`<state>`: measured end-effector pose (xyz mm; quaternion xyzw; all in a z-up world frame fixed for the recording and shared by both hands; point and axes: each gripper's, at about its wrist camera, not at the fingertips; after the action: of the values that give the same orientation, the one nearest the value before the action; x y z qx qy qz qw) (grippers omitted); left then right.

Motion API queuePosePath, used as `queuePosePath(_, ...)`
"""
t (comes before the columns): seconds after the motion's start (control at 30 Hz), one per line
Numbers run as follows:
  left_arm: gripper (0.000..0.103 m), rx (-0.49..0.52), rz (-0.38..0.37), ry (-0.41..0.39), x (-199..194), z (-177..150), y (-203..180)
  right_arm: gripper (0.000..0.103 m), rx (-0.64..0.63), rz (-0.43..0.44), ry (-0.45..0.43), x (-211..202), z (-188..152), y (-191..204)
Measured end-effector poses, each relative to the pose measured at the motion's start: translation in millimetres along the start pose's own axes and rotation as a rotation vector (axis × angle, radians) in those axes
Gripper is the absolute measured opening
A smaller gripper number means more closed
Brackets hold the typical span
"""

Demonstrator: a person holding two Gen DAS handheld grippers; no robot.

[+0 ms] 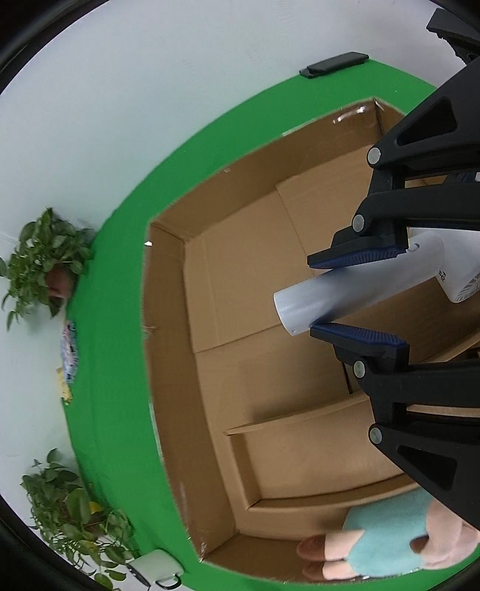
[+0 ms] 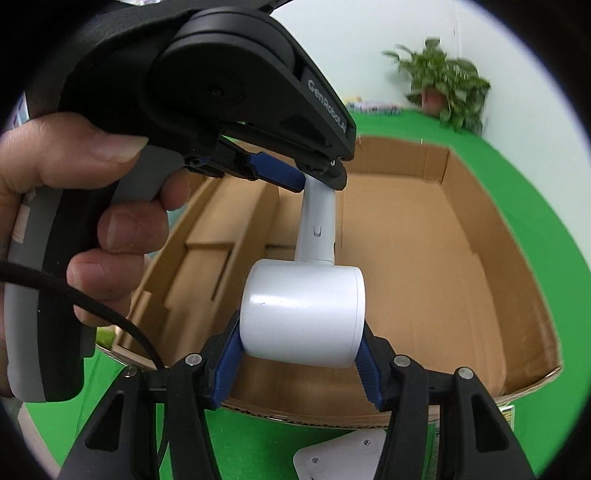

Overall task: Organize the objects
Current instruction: 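Carry the hair dryer into the box and lower it beside the insert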

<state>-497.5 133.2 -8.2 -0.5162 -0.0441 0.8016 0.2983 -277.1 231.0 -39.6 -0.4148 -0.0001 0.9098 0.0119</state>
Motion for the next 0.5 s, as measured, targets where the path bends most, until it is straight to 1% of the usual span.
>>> queuePosePath(0.13, 0.027, -0.013, 0.021, 0.041, 19.3, -7.5, 9.9, 0.055, 0.017, 0.045, 0.068, 10.8, -2.5, -3.1)
queuePosePath(0.23, 0.026, -0.019, 0.023, 0.059, 27.4, -10.8, 16.9, 0.057, 0.02, 0.106, 0.107, 15.2, -3.8, -7.0)
queuePosePath(0.3, 0.025, -0.011, 0.026, 0.07, 31.6, -13.4, 17.5, 0.058, 0.014, 0.146, 0.116, 12.5, -4.1, -9.5)
queuePosePath(0.33, 0.021, -0.007, 0.031, 0.073, 32.9, -14.6, 17.3, 0.058, 0.016, 0.168, 0.114, 10.0, -4.2, -11.2)
queuePosePath(0.37, 0.021, -0.005, 0.038, 0.08, 34.9, -16.0, 17.5, 0.058, 0.024, 0.199, 0.105, 4.2, -4.9, -13.6)
queuePosePath(0.43, 0.021, -0.012, 0.054, 0.087, 37.4, -17.9, 20.7, 0.058, 0.033, 0.233, 0.095, -2.7, -4.9, -20.6)
queuePosePath(0.5, 0.021, -0.018, 0.048, 0.084, 33.8, -18.4, 21.3, 0.058, 0.061, 0.27, 0.091, -7.2, -3.5, -31.2)
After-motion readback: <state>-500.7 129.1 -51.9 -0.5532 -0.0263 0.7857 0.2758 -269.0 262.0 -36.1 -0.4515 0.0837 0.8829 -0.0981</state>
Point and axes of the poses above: each gripper's, at about its wrist camera, not at the fingertips, and x roughly the way its jaws point, y to its left, z to its top, and after that the axes turned 9 degrees about -z, right-handed
